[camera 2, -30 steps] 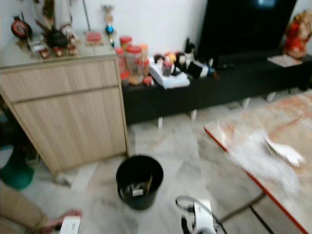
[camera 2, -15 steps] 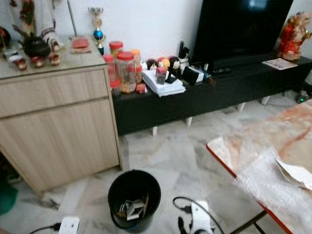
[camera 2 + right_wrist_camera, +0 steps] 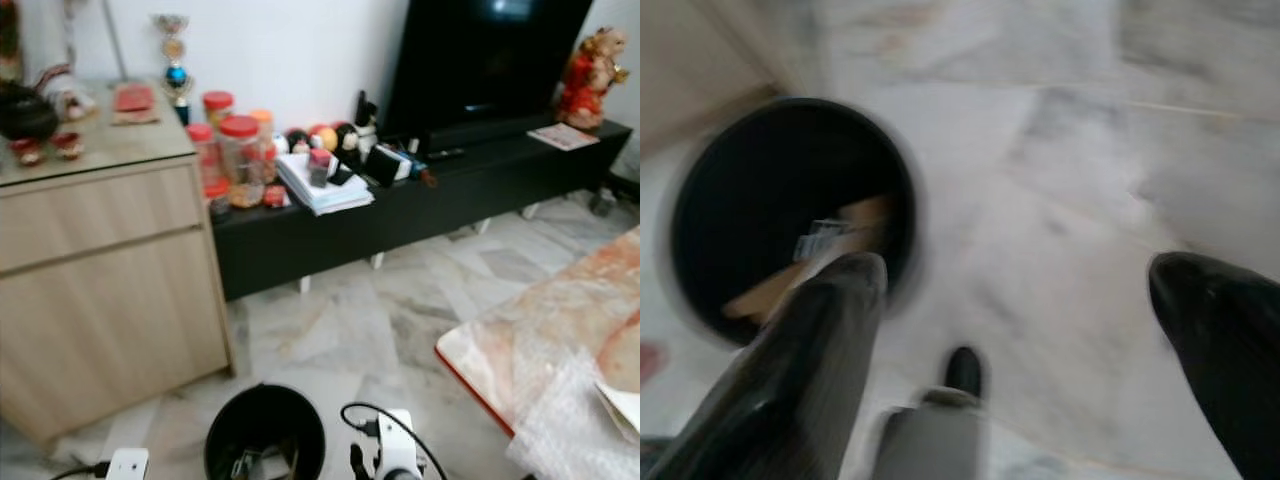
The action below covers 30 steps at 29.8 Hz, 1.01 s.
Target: Picking trash to rubbish bin
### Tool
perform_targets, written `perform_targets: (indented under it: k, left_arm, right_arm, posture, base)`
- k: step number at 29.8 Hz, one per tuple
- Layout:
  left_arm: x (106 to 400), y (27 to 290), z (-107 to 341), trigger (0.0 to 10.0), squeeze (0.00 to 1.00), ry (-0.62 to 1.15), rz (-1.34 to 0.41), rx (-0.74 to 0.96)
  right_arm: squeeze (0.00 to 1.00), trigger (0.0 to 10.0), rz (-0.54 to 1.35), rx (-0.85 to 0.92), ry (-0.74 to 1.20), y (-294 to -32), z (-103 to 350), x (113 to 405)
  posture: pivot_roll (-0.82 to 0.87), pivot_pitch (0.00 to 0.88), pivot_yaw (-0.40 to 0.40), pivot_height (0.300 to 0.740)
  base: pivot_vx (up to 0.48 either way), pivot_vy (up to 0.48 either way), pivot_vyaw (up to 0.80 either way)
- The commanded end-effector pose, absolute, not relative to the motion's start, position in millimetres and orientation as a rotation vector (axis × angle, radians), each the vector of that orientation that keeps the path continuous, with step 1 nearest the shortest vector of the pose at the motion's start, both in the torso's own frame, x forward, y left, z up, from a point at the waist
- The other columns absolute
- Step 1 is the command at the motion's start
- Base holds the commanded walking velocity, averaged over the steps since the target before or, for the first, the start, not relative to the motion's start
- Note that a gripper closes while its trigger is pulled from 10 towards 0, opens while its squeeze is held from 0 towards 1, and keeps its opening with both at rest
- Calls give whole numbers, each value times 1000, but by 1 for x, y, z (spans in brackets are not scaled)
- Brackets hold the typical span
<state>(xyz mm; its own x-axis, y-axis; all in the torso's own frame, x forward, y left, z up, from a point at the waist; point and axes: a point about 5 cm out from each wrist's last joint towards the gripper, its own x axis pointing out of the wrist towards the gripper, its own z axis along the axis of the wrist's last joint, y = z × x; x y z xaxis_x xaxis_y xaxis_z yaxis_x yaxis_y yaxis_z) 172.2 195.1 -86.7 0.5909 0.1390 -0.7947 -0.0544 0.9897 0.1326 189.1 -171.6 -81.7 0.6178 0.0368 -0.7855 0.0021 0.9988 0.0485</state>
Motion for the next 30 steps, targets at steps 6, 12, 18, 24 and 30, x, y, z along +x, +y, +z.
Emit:
perform_targets:
  k: [6,12,18,24,30]
  left_arm:
    - [171,202,-86,10000,0,938,121,115]
    - [188,204,-76,10000,0,853,96,120]
    - [213,193,-65,10000,0,793,-40,127]
    - [233,191,-52,10000,0,720,-24,120]
    - [261,185,-30,10000,0,589,-21,143]
  right_arm:
    - [0,10000,35,49,871,-166,-77,199]
    - [0,10000,130,5,878,-163,-76,201]
    - [0,10000,212,-21,842,-165,-68,214]
    - [0,10000,256,-30,791,-163,-58,229]
    - [0,10000,389,-4,726,-144,-45,245]
  posture:
    - [-26,0,-61,740]
    - [-26,0,-61,740]
    - [-24,0,-63,740]
    - [-27,0,-64,740]
    - [-35,0,-69,740]
  base:
    - [414,0,0]
    - [174,0,0]
    - [0,0,0]
    - [0,0,0]
    - [0,0,0]
